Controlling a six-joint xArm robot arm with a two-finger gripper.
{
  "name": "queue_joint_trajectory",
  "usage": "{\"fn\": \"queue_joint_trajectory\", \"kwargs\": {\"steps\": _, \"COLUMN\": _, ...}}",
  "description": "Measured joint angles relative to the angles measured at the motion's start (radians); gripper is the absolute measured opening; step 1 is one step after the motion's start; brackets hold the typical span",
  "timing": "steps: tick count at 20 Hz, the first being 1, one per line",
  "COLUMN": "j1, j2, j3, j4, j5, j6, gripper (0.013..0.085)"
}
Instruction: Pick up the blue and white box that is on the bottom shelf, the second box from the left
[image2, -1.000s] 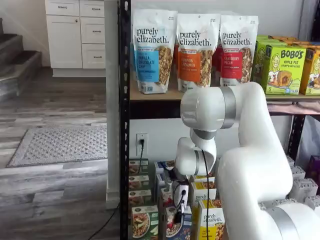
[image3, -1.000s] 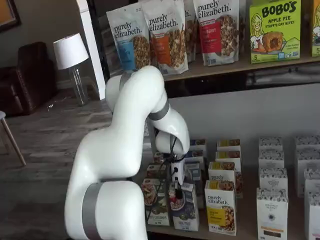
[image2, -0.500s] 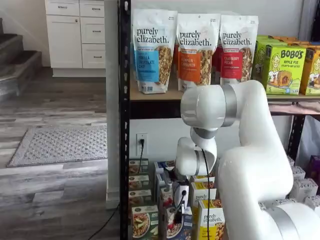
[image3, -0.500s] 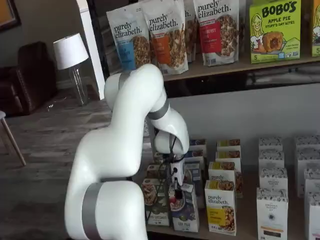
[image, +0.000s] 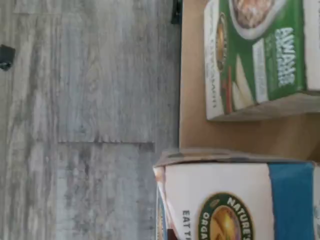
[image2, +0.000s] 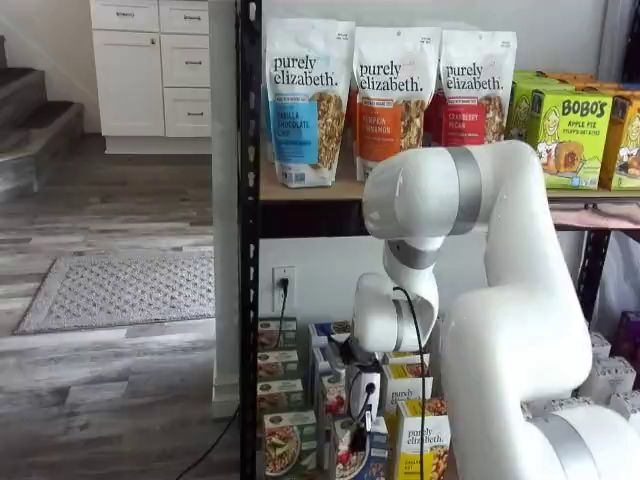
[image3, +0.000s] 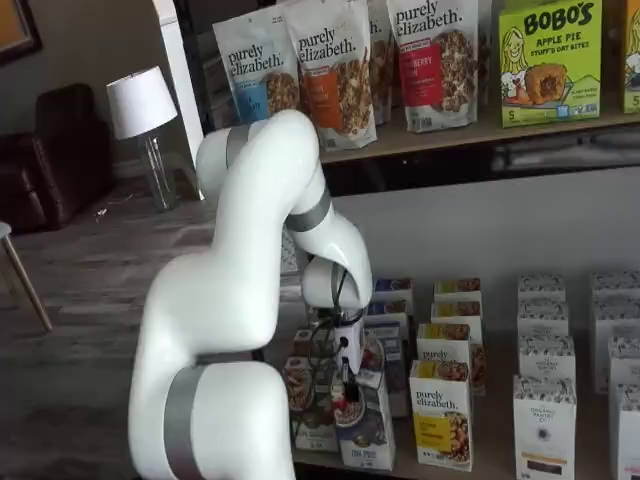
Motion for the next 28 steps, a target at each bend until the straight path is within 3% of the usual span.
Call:
{"fn": "queue_joint_trajectory", "kwargs": {"steps": 4, "j1": 0.008, "j2": -0.064, "j3": 0.091, "j4": 0.017, "j5": -0.032, "j6": -0.009, "gripper": 0.045}}
{"fn": "queue_joint_trajectory", "kwargs": {"steps": 10, "j1": 0.017, "j2": -0.163, "j3": 0.207, "j4": -0.033, "j5": -0.046, "j6": 0.044, "gripper": 0.045}}
{"fn": "queue_joint_trajectory", "kwargs": {"steps": 16, "j1": 0.037, "j2": -0.278, "j3": 0.295, "j4": -0.015, "j5": -0.008, "j6": 0.05, "gripper": 0.045}}
{"fn": "queue_joint_trajectory", "kwargs": {"steps": 22, "j1": 0.055, "j2": -0.416, "j3": 0.388, "j4": -0.052, "j5": 0.022, "j6": 0.103, "gripper": 0.045}}
{"fn": "queue_joint_trajectory", "kwargs": {"steps": 28, "j1": 0.075, "j2": -0.565, "j3": 0.455, "j4": -0.093, "j5": 0.113, "j6": 0.164, "gripper": 0.045}}
